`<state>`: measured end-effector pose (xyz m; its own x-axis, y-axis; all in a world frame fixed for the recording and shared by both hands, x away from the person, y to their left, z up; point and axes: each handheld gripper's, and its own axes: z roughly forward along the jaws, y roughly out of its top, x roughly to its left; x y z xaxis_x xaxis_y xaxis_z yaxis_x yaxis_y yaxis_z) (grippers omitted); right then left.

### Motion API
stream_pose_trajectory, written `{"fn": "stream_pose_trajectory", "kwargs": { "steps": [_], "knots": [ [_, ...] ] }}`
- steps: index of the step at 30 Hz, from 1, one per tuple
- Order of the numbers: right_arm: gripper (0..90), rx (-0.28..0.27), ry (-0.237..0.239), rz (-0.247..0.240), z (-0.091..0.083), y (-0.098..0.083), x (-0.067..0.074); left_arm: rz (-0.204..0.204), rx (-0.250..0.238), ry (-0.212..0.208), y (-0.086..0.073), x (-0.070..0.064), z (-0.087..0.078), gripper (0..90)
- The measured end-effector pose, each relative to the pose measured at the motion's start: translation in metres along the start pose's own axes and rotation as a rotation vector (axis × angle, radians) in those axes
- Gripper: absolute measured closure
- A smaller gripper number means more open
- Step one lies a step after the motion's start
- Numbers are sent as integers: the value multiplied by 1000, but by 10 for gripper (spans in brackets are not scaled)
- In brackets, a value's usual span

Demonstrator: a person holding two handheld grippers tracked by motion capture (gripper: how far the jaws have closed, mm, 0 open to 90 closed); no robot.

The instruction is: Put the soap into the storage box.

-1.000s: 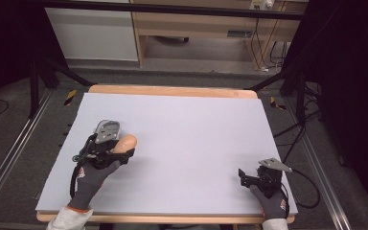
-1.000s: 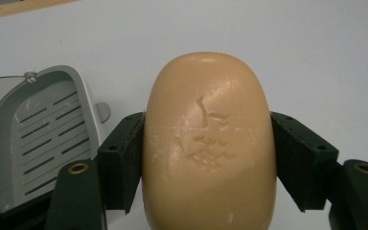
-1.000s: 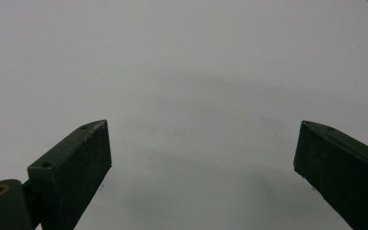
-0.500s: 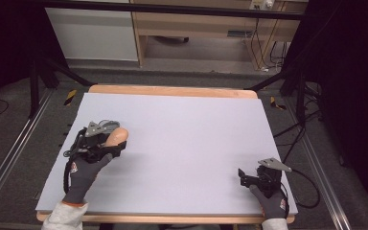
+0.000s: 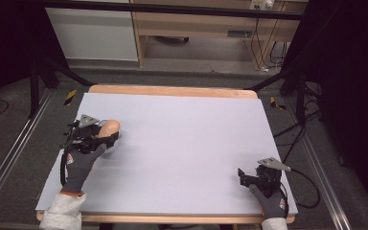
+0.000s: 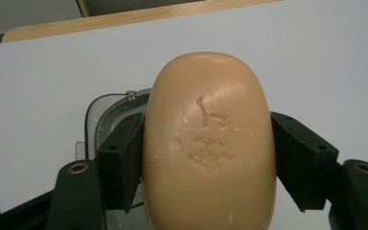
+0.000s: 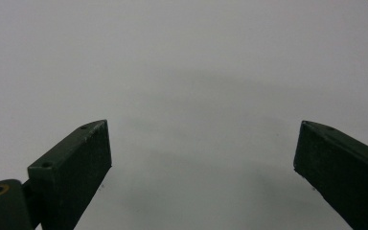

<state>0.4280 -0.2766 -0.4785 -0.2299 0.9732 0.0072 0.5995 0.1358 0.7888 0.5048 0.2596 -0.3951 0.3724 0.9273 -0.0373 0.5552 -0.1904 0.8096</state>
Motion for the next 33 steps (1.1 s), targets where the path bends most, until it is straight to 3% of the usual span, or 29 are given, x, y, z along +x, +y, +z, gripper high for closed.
{"fn": "stream_pose_trajectory", "kwargs": {
  "steps": [17,33],
  "knots": [
    [59,7,-1,9,1,0,1,-25,54,45,-6,19,24,317],
    [59,7,2,3,1,0,1,-38,90,67,-15,25,38,316]
  ]
}}
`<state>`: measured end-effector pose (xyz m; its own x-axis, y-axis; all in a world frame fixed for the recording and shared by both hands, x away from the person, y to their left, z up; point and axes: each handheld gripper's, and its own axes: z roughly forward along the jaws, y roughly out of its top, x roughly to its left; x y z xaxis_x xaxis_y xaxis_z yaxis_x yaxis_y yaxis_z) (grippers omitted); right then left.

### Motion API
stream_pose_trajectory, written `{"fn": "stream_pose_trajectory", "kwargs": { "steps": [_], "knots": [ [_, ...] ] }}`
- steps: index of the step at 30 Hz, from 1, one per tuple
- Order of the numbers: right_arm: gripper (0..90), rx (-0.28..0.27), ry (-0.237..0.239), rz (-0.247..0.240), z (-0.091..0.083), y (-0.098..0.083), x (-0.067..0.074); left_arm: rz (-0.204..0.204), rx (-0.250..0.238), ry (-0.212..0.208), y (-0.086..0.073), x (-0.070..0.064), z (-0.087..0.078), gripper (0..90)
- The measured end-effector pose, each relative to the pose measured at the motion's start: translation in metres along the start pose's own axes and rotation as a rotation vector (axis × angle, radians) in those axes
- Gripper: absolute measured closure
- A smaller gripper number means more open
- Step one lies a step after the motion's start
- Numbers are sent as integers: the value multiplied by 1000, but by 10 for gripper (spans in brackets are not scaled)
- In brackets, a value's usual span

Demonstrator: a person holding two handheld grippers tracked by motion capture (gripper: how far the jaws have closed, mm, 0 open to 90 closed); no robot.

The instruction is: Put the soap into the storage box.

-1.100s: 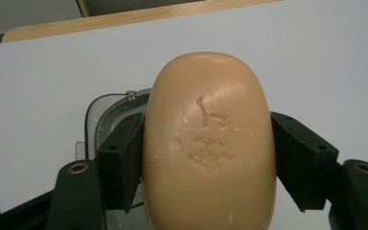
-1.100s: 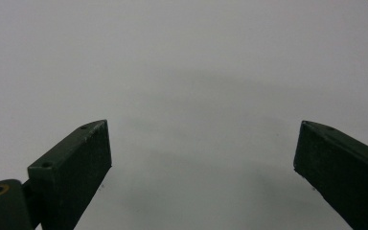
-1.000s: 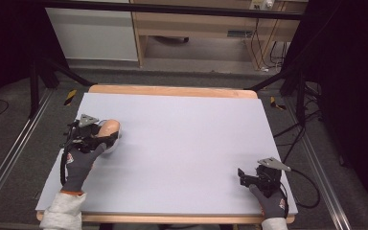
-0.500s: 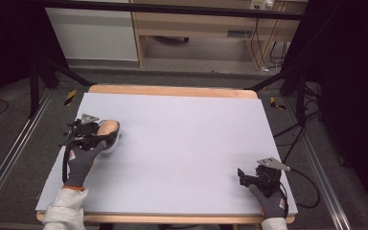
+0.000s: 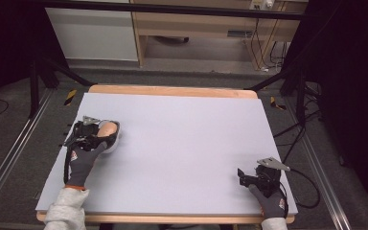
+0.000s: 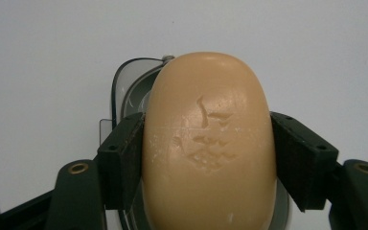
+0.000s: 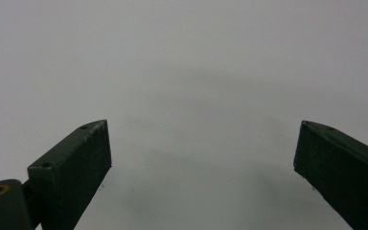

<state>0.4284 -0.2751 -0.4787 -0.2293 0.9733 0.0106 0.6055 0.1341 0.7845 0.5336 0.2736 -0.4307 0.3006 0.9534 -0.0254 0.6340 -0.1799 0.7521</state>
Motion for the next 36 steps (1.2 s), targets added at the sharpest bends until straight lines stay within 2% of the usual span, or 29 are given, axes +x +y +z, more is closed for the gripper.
{"fn": "stream_pose_trajectory", "kwargs": {
  "steps": [15,28,36],
  "knots": [
    [59,0,3,-4,0,0,0,-33,-8,-13,-2,0,2,311],
    [59,-1,4,-3,0,0,1,4,-7,13,-3,-6,2,279],
    [59,-2,4,-3,-1,0,1,14,-15,9,-2,-8,0,267]
  ]
}}
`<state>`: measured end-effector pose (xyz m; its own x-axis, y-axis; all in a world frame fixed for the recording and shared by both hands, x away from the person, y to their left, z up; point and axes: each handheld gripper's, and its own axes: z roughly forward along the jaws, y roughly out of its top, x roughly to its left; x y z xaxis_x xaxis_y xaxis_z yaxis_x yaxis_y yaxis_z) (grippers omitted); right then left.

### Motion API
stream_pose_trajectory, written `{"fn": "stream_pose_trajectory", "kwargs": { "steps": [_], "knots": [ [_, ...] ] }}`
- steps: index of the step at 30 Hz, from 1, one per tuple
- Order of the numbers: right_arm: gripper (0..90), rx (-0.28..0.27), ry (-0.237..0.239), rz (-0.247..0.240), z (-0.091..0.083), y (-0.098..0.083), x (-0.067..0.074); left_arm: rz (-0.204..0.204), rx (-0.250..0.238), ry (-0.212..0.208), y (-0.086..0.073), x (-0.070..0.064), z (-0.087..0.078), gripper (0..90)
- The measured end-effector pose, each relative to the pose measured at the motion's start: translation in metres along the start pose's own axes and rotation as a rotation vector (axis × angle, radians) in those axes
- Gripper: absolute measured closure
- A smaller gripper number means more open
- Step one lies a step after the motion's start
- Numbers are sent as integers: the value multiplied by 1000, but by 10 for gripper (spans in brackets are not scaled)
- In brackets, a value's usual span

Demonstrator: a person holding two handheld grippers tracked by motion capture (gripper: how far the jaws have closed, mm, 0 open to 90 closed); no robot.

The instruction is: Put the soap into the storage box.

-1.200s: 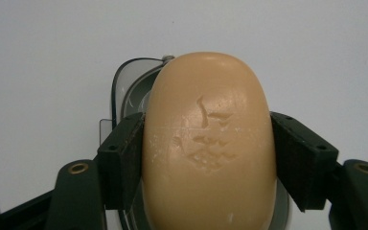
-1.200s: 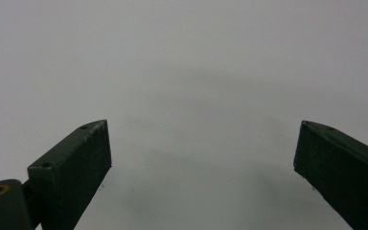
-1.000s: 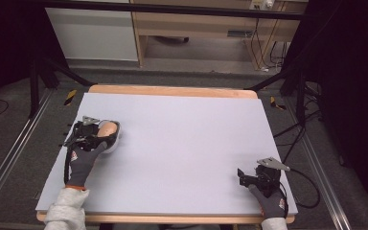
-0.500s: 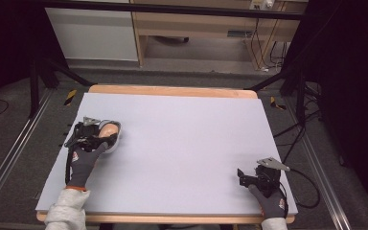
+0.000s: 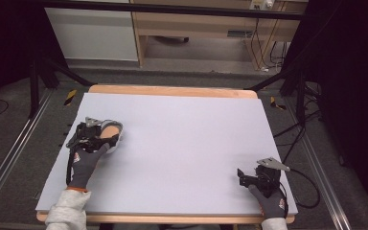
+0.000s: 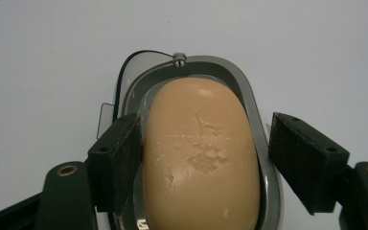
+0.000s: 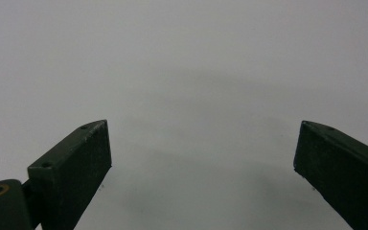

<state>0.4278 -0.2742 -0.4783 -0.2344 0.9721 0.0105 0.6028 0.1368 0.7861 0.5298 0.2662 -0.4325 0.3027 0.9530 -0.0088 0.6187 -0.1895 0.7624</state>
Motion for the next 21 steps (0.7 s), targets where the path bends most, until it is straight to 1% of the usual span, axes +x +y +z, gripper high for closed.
{"fn": "stream_pose_trajectory", "kwargs": {
  "steps": [2,9,12,13,16,17,19,20,21],
  "knots": [
    [59,0,1,0,0,0,0,-10,-25,-19,1,-1,-4,270],
    [59,-4,-1,-7,0,0,0,6,-39,-20,3,-3,-11,274],
    [59,-4,-1,-6,-1,0,0,5,-53,-22,4,-3,-15,281],
    [59,-5,0,-4,-1,0,0,4,-65,-28,4,-4,-19,285],
    [59,-7,-1,-5,-1,0,0,3,-77,-37,3,-7,-21,290],
    [59,-8,-3,-6,-2,0,0,9,-81,-46,2,-9,-23,293],
    [59,-9,-4,-5,-2,0,0,18,-87,-78,0,-16,-27,294],
    [59,-9,-4,-5,-2,0,0,18,-87,-78,0,-16,-27,294],
    [59,-10,-4,-2,-3,0,0,36,-90,-101,-2,-19,-29,293]
  ]
}}
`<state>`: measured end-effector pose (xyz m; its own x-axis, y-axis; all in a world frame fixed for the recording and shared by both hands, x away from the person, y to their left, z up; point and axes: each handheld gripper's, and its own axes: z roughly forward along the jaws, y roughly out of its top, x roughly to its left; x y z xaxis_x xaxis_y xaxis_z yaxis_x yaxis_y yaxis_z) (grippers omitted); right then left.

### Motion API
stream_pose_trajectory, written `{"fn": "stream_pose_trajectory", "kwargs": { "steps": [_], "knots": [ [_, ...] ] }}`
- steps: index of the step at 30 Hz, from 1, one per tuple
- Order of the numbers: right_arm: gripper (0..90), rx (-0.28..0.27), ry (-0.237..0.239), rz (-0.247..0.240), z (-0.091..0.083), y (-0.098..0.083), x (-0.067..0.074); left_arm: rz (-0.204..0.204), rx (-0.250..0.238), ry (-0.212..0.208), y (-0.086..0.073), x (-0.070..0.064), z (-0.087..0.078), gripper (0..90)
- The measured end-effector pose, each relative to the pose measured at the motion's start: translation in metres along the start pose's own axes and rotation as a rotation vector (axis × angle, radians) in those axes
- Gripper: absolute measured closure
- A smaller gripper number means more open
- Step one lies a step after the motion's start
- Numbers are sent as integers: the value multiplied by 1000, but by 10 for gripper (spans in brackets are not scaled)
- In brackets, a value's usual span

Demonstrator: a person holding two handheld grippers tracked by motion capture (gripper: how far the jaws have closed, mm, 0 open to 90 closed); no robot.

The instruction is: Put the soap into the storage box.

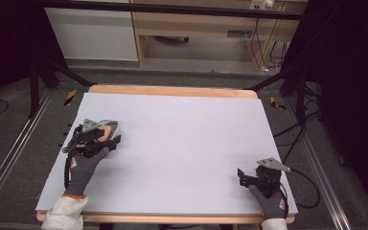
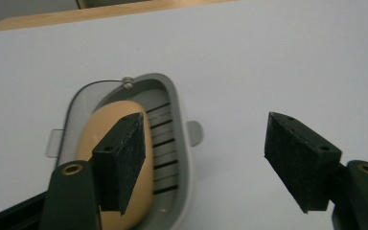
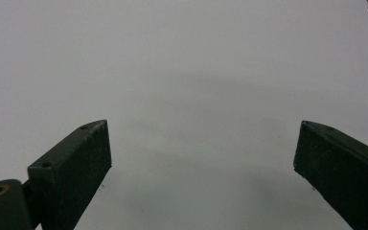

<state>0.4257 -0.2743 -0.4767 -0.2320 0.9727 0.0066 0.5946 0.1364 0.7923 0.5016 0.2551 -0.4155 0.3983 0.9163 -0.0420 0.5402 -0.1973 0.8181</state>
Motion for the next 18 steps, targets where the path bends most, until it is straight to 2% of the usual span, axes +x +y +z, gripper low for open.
{"fn": "stream_pose_trajectory", "kwargs": {
  "steps": [1,2,5,11,18],
  "knots": [
    [59,0,0,0,0,0,0,0,0,0,0,0,0,293],
    [59,-2,-2,0,0,0,0,20,-8,-11,-2,-5,-2,293],
    [59,-3,-4,-1,0,0,-1,43,-3,-40,-8,-14,-5,291],
    [58,-1,-15,9,-1,-1,-2,78,8,-65,-20,-27,-9,287],
    [56,-2,-29,10,-2,-2,-3,96,22,-76,-34,-37,-12,273]
  ]
}}
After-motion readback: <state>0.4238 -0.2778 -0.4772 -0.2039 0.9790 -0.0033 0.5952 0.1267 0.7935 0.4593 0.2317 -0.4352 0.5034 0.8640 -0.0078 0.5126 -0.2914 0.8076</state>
